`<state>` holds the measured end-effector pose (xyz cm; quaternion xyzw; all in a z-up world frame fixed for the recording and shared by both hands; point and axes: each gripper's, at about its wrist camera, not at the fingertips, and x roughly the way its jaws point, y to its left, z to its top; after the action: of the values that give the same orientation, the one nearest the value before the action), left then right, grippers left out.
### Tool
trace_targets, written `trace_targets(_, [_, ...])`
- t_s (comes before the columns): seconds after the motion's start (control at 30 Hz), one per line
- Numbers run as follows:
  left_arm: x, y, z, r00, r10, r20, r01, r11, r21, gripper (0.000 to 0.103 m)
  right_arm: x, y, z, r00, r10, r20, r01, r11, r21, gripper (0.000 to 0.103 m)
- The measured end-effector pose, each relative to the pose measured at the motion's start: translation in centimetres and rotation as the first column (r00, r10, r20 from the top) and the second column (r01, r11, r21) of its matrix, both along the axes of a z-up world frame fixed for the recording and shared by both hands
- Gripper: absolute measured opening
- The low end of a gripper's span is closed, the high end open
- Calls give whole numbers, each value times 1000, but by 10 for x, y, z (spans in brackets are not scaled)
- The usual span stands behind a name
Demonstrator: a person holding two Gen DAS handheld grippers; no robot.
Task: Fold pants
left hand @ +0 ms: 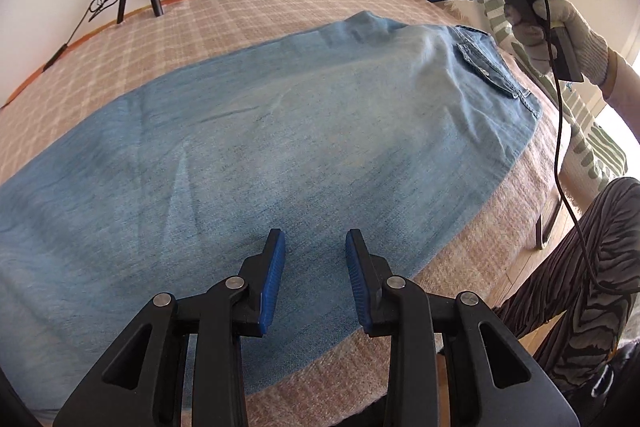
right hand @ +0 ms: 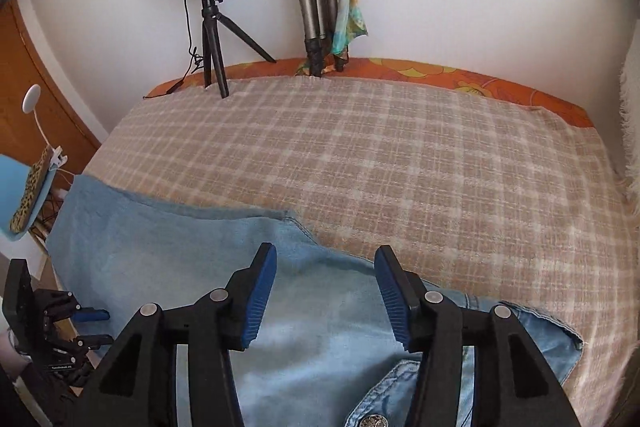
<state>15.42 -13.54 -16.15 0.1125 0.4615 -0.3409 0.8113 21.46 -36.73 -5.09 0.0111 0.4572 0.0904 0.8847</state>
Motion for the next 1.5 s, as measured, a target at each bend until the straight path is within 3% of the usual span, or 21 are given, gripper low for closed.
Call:
trace_targets(0.07, [0, 1, 0, 1000, -7, 2, 7, 1000, -1, 30, 20, 11, -17, 997, 64, -45, -65, 997, -31, 59])
trace_targets(0.2, [1, 1, 0, 1000, -20, 15, 20, 1000, -5, 30, 37, 10, -33, 994, 75, -77, -78, 996, -44, 65])
trace_targets(0.4, [2, 2, 0, 999, -35, 12, 35, 999, -17, 30, 60, 5, -56, 986, 107, -126, -99, 993, 70, 64])
trace_targets(0.43, [2, 2, 0, 999, -36, 11, 36, 999, -19, 30, 62, 9, -60, 983, 119, -140, -110, 991, 73, 61])
trace_targets(0.57, [1, 2, 0, 999, -41, 16, 41, 999, -17, 30, 58, 31, -64, 975, 173, -139, -169, 985, 41, 19])
trace_targets(0.63, [1, 1, 0, 999, -47, 25, 47, 999, -7, 30, 56, 36, -60, 977, 177, -121, -177, 984, 15, 10])
trace_targets(0.73, [-1, 0, -1, 999, -44, 31, 44, 999, -8, 30, 60, 37, -42, 987, 152, -47, -153, 988, -33, 7])
trace_targets(0.8, [-2, 1, -1, 999, -40, 35, 41, 999, -13, 30, 70, 34, -43, 989, 139, -55, -141, 990, -25, 7])
trace_targets(0.93, [-2, 1, 0, 998, -43, 34, 43, 999, -12, 30, 79, 42, -68, 982, 140, -127, -153, 983, -104, 8])
trace_targets(1.0, [-1, 3, 1, 999, -39, 25, 39, 999, -19, 30, 79, 40, -68, 986, 120, -114, -132, 986, -104, 12])
trace_targets(1.07, [1, 7, 4, 1000, -21, 17, 22, 1000, -13, 30, 80, 41, -66, 990, 87, -107, -104, 982, -158, 31])
trace_targets(1.23, [9, 45, 22, 993, 113, 26, -111, 992, -67, 30, 68, 47, -35, 999, 43, -11, -45, 987, -157, 34])
trace_targets(1.4, [13, 101, 38, 961, 271, 61, -264, 959, -101, 38, 59, 73, -21, 995, 97, 19, -94, 987, -130, 34])
trace_targets(1.5, [19, 143, 44, 920, 390, 32, -384, 916, -119, 38, 57, 108, -15, 985, 173, 30, -168, 978, -123, 34])
